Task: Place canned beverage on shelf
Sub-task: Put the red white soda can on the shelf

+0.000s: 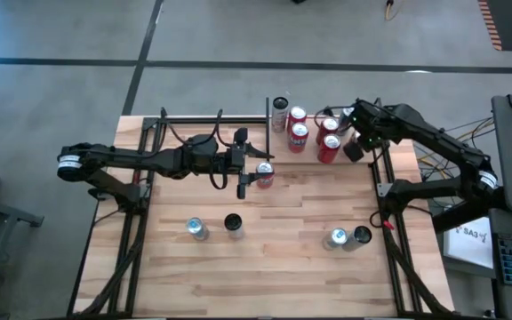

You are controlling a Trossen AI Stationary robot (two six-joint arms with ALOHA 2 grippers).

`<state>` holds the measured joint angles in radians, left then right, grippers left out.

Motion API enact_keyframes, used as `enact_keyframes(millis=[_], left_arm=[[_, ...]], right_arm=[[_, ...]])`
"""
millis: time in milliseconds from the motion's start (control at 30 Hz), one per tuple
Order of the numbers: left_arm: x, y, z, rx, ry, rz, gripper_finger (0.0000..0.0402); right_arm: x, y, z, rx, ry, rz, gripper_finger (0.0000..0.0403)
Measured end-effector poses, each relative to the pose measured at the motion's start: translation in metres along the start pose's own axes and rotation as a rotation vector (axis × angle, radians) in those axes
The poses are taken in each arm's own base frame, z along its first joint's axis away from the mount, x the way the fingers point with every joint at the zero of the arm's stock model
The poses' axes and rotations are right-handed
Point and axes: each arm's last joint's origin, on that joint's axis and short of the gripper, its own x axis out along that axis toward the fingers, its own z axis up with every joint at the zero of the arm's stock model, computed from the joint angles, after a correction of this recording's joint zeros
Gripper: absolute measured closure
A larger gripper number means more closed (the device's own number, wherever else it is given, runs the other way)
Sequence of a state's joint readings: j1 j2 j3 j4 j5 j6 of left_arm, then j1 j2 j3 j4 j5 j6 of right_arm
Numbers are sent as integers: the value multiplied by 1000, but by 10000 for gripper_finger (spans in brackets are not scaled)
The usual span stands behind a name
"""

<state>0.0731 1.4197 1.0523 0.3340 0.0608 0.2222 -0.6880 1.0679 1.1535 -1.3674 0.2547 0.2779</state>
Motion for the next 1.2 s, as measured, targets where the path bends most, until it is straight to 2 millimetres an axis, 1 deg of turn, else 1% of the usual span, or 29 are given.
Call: enact_keyframes(millis=[167,333,600,733,1200], left_arm=[[0,0,0,0,0,0,212],[0,0,0,0,0,0,212],[0,0,0,0,1,0,212],[0,0,0,0,3,0,212],[0,0,0,-8,5,-1,212]], right_arm=[[-9,0,9,18,-93,26,394],[-9,2,17,19,-160,43,394],[4,8,26,12,-145,21,394],[9,9,29,6,-124,-19,394],[12,9,27,7,-89,-39,394]])
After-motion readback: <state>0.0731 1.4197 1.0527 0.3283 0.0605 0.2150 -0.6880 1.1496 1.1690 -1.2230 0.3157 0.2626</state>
